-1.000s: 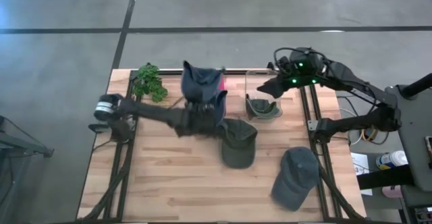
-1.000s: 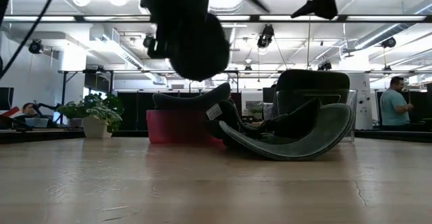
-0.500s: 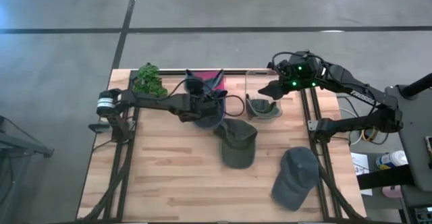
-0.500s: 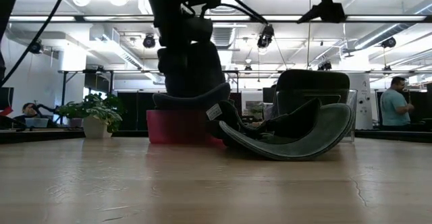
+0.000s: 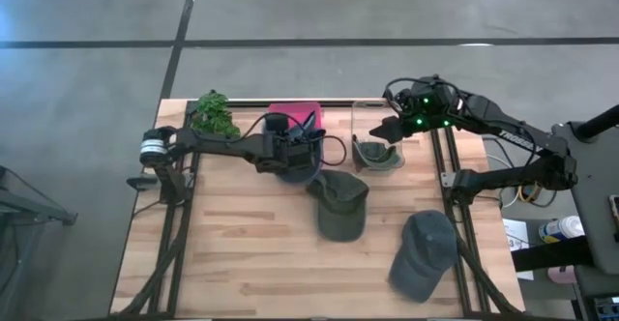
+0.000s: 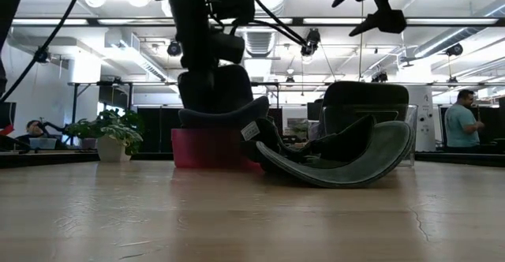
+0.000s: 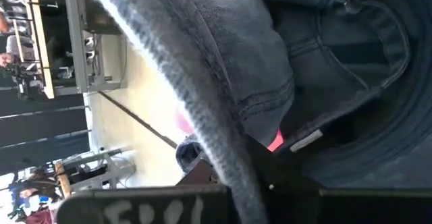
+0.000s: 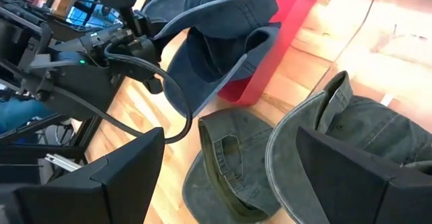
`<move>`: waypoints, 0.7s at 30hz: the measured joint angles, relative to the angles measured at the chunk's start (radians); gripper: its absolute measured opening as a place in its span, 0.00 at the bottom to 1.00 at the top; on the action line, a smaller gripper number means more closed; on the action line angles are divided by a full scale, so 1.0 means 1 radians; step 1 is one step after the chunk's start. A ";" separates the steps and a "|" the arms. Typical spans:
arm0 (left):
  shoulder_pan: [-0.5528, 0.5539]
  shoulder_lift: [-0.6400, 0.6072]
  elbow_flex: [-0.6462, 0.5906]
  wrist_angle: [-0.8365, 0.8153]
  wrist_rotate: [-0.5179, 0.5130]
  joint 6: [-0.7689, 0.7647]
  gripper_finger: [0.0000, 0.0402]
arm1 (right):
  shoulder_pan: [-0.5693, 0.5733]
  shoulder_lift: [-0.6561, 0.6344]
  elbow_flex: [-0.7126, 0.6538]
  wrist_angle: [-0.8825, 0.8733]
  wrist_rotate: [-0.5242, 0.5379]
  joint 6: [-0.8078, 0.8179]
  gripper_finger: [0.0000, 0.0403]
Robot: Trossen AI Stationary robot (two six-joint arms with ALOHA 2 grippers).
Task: Pick & Place hat
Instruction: Put the top blue cap into the red bin
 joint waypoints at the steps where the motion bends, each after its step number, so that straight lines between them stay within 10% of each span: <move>1: -0.001 0.004 -0.002 0.011 0.000 0.002 0.03 | 0.000 0.000 -0.005 0.001 0.001 0.000 0.82; 21: -0.109 0.068 0.001 0.005 0.087 0.018 0.03 | 0.000 -0.001 -0.104 0.027 -0.059 0.031 0.82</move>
